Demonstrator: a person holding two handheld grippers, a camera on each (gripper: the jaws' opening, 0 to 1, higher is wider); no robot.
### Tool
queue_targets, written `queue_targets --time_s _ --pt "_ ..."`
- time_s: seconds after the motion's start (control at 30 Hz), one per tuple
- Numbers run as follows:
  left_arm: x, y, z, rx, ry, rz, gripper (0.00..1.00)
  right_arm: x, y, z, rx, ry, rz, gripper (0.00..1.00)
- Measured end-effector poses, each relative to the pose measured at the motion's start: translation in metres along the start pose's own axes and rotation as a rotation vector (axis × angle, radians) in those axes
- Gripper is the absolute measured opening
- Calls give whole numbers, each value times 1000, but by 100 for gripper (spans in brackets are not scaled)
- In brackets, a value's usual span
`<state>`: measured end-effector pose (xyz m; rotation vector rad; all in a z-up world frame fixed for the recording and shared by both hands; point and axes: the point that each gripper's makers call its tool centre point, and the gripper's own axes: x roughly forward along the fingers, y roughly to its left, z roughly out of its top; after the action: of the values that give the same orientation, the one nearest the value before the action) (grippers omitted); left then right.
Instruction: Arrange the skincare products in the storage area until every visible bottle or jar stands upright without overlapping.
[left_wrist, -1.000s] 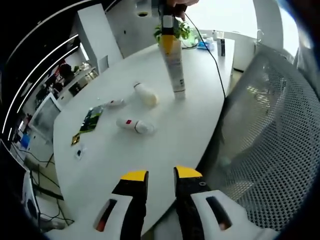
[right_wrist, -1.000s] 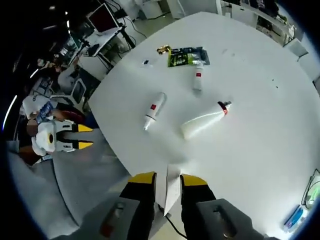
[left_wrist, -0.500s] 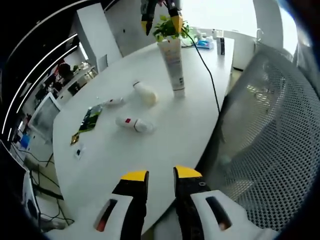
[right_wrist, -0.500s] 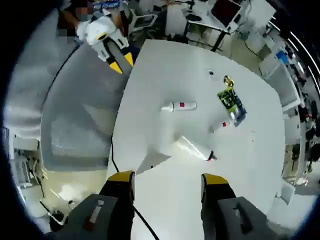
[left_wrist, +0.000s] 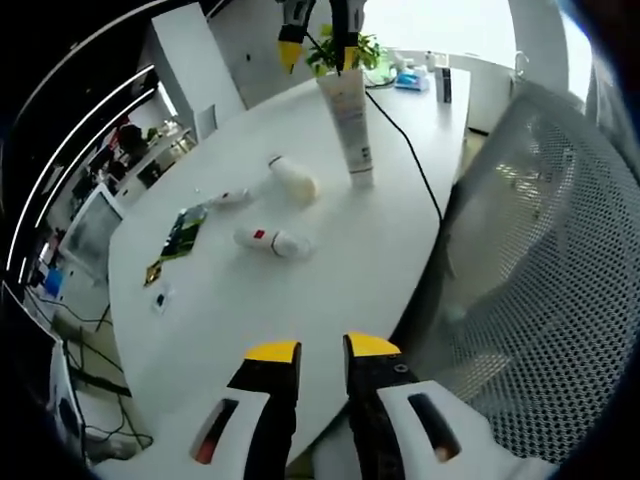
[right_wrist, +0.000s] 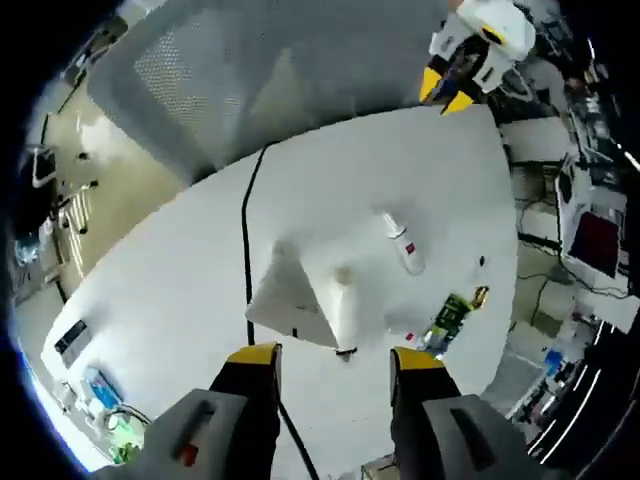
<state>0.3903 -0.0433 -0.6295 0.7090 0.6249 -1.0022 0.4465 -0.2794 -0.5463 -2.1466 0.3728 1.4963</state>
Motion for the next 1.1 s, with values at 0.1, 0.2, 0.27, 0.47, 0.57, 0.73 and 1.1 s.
queue_targets --time_s 0.1,0.2,0.27,0.47,0.57,0.73,1.1 --pt "0 0 0 0 2 -1 15 5 14 0 -77 12 53 34" --pt "1 -2 -1 7 7 -7 15 7 20 -3 -122 15 68 30" --pt "1 -2 -1 8 9 -8 15 8 20 -3 -152 18 51 29" --pt "1 -1 -2 8 15 -8 14 8 19 7 -201 6 46 22" --pt "1 -1 -2 7 17 -8 14 9 24 12 -233 -8 70 20" --pt "1 -1 -3 8 20 -7 14 15 31 14 -233 -19 99 11" --pt "1 -1 -3 9 21 -9 14 19 26 15 -149 -35 131 0"
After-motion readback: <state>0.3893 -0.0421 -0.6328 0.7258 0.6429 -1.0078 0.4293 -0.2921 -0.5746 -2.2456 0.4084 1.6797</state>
